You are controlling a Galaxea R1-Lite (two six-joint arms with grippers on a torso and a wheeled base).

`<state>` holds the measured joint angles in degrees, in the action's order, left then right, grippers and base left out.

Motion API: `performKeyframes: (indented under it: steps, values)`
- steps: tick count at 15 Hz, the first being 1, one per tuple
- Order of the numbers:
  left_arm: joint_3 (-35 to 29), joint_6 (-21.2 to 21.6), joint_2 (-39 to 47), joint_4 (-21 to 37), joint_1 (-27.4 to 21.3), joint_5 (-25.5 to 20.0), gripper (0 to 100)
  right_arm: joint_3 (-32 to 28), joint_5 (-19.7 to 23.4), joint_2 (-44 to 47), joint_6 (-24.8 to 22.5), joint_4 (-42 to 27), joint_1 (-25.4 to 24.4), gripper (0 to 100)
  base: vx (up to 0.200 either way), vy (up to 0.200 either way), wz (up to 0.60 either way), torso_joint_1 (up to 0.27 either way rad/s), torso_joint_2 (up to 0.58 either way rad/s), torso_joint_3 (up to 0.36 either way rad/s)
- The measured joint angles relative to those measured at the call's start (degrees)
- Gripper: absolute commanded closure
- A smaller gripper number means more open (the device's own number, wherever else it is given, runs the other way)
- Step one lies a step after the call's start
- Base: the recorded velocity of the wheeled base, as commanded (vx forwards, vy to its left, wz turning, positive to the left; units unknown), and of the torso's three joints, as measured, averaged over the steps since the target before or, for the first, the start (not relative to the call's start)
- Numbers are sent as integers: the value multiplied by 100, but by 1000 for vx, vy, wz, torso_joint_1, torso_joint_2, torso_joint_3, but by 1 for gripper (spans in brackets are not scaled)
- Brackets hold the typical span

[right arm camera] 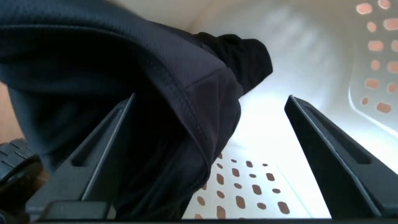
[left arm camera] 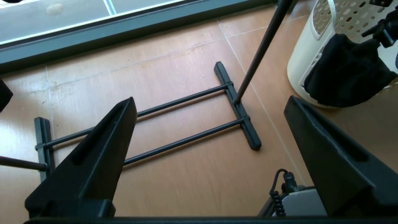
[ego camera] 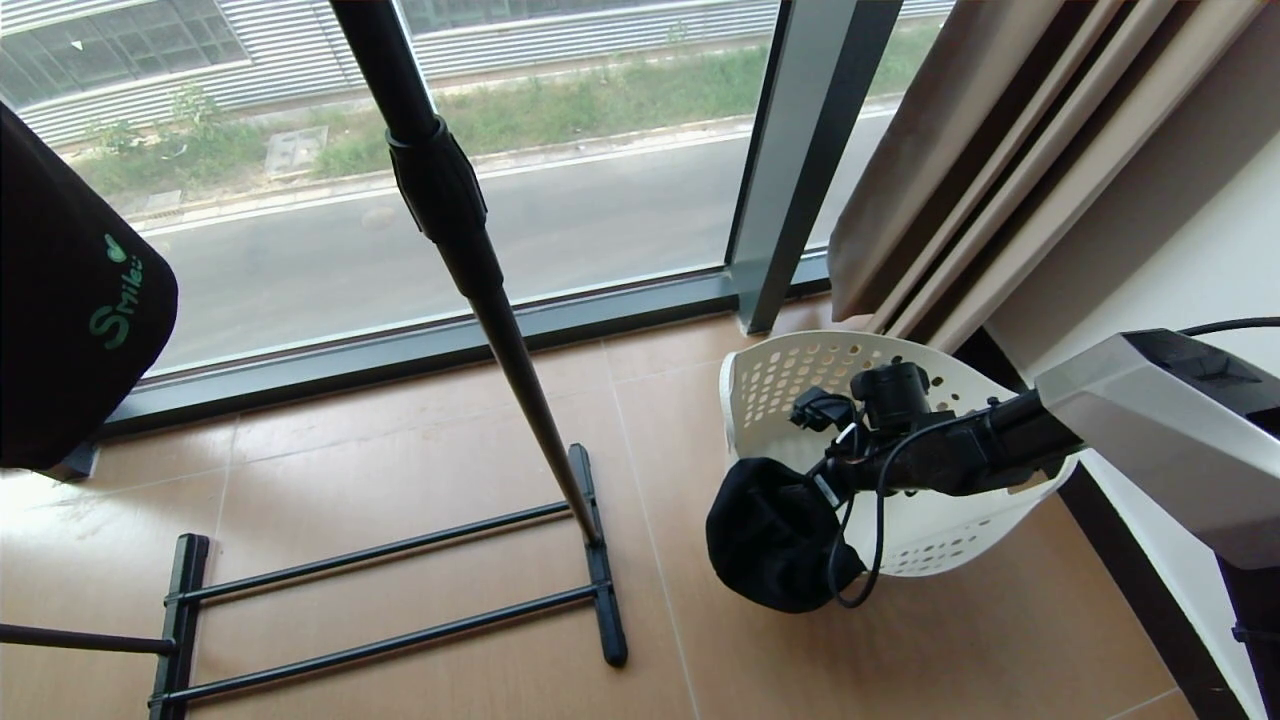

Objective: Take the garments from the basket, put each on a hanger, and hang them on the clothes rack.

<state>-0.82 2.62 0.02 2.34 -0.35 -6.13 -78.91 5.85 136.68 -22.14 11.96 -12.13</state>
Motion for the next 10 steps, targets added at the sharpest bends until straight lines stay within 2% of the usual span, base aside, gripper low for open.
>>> performKeyframes:
  steps: [1, 10]
  values:
    - [0, 2, 0, -2, 0, -2, 0, -28, 2, 33, 74, 7, 4, 100, 0, 0, 0, 0, 0, 0]
    - [5, 2, 0, -5, 0, 0, 0, 35, 27, 34, 169, 13, -33, 100, 0, 0, 0, 0, 0, 0]
